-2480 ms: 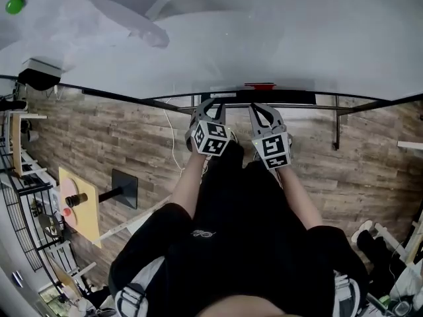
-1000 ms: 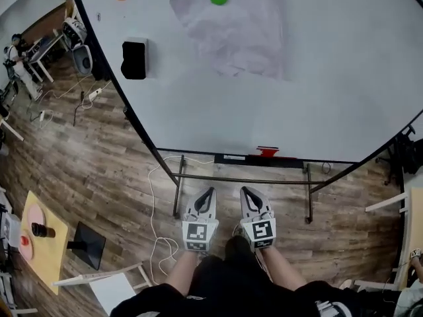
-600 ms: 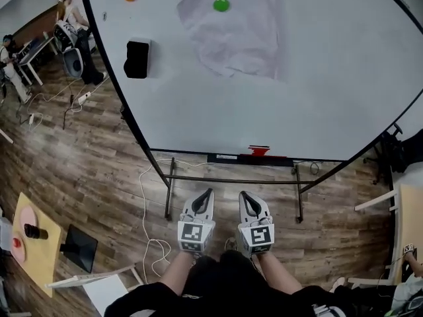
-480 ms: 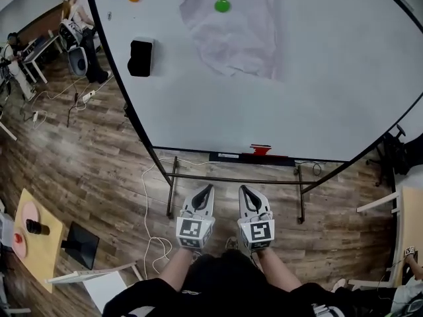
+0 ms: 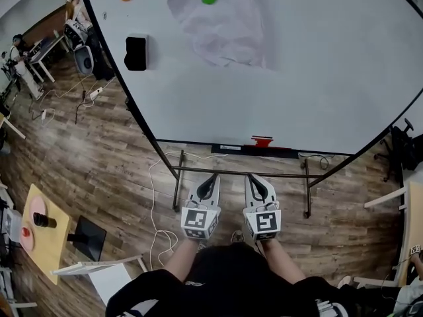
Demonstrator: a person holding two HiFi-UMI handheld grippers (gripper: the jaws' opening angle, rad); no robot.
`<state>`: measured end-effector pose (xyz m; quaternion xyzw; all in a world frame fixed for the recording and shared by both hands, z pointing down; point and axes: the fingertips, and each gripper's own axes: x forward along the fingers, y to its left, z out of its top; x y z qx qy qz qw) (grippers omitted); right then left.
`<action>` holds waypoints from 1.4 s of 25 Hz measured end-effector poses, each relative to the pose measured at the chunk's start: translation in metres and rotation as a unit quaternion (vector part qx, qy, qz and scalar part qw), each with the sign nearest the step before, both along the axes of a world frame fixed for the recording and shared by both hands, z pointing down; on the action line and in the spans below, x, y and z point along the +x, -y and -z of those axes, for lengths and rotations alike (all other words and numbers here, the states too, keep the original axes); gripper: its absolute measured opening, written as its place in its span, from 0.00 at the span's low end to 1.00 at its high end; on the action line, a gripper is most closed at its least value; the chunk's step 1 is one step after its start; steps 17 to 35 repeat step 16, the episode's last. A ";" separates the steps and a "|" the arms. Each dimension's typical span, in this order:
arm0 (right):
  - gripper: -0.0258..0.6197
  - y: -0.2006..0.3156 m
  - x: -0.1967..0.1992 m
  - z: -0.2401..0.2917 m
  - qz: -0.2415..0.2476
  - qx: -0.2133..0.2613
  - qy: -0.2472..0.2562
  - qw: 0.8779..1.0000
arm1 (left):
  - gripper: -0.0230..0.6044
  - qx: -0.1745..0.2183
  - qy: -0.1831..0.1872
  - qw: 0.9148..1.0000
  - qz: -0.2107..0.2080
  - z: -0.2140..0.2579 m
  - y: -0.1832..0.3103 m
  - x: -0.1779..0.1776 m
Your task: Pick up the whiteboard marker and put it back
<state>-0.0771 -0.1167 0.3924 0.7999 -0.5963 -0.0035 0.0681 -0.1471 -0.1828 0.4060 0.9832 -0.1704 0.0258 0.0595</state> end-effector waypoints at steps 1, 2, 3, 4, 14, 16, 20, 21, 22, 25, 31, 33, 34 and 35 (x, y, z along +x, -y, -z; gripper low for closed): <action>0.04 -0.001 0.001 0.000 0.001 0.001 -0.001 1.000 | 0.05 0.002 0.000 1.000 -0.003 0.001 -0.002 0.002; 0.04 -0.001 0.002 0.000 0.000 0.000 -0.001 1.000 | 0.05 0.005 0.000 1.000 -0.005 0.002 -0.004 0.004; 0.04 -0.002 0.003 0.000 -0.001 -0.001 -0.001 1.000 | 0.05 0.007 0.000 1.000 -0.005 0.003 -0.006 0.005; 0.04 -0.002 0.004 0.001 -0.002 -0.002 0.000 1.000 | 0.05 0.008 -0.001 1.000 -0.005 0.004 -0.006 0.006; 0.04 -0.002 0.002 -0.004 0.001 0.004 0.005 1.000 | 0.05 0.018 0.009 1.000 -0.003 0.004 -0.008 0.004; 0.04 -0.002 0.002 -0.005 0.000 0.006 0.005 1.000 | 0.05 0.023 0.011 1.000 -0.006 0.004 -0.008 0.005; 0.04 -0.002 0.002 -0.005 0.000 0.006 0.005 1.000 | 0.05 0.023 0.011 1.000 -0.006 0.004 -0.008 0.005; 0.04 -0.002 0.002 -0.005 0.000 0.006 0.005 1.000 | 0.05 0.023 0.011 1.000 -0.006 0.004 -0.008 0.005; 0.04 -0.002 0.002 -0.005 0.000 0.006 0.005 1.000 | 0.05 0.023 0.011 1.000 -0.006 0.004 -0.008 0.005; 0.04 -0.002 0.002 -0.005 0.000 0.006 0.005 1.000 | 0.05 0.023 0.011 1.000 -0.006 0.004 -0.008 0.005; 0.04 -0.002 0.002 -0.005 0.000 0.006 0.005 1.000 | 0.05 0.023 0.011 1.000 -0.006 0.004 -0.008 0.005; 0.04 -0.002 0.002 -0.005 0.000 0.006 0.005 1.000 | 0.05 0.023 0.011 1.000 -0.006 0.004 -0.008 0.005; 0.04 -0.002 0.002 -0.005 0.000 0.006 0.005 1.000 | 0.05 0.023 0.011 1.000 -0.006 0.004 -0.008 0.005; 0.04 -0.002 0.002 -0.005 0.000 0.006 0.005 1.000 | 0.05 0.023 0.011 1.000 -0.006 0.004 -0.008 0.005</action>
